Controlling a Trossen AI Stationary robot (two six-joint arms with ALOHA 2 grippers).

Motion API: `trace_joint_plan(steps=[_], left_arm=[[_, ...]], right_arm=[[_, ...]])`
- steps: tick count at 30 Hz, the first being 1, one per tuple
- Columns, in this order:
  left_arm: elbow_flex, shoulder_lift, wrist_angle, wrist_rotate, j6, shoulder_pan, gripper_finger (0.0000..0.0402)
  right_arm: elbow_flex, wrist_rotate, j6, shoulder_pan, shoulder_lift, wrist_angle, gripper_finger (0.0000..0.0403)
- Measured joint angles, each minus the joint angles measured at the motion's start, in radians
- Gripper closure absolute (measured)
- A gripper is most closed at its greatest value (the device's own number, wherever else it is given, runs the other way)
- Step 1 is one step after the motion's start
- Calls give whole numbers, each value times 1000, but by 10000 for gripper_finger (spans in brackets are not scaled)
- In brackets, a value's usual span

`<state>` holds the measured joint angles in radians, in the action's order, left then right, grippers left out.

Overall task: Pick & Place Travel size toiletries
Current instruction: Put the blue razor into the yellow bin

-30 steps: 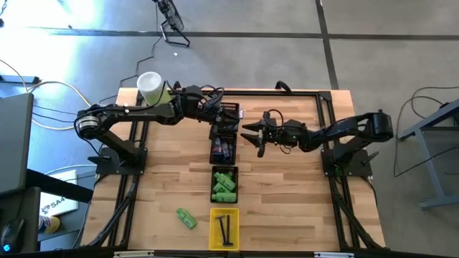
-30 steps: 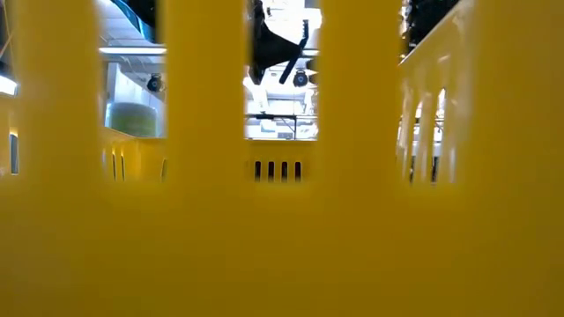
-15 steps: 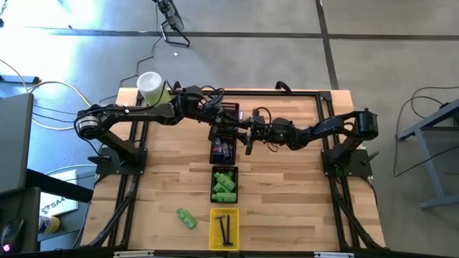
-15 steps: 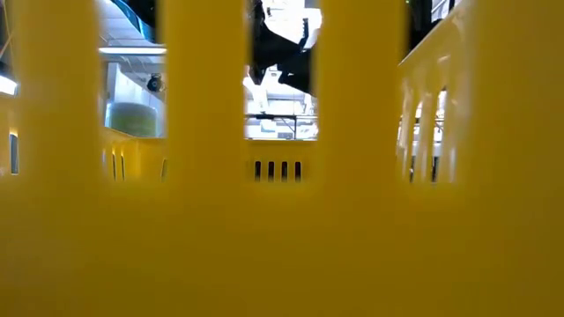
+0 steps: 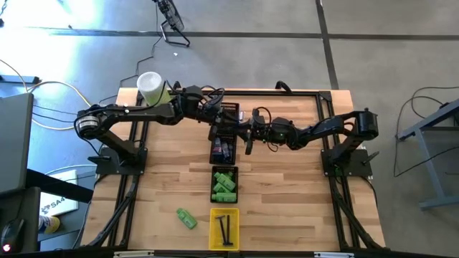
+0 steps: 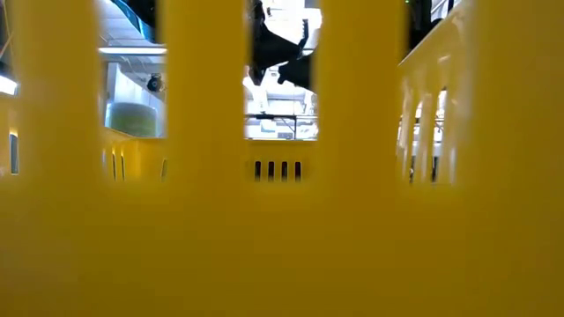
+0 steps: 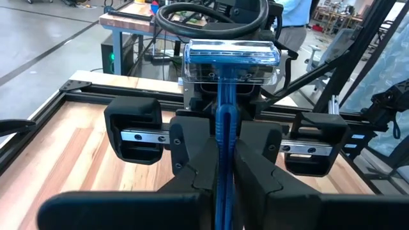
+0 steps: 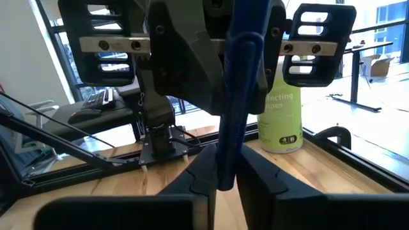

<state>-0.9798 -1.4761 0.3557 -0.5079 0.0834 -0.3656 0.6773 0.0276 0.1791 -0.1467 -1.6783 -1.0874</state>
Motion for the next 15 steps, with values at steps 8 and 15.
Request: trace_joint_plan(steps=[8, 15], left_arm=[[0, 0, -6, 4, 1, 0, 355], [0, 0, -8, 51, 27, 0, 294]], right_arm=[[0, 0, 3, 1, 0, 1, 374], [0, 1, 7, 1, 0, 2, 375]])
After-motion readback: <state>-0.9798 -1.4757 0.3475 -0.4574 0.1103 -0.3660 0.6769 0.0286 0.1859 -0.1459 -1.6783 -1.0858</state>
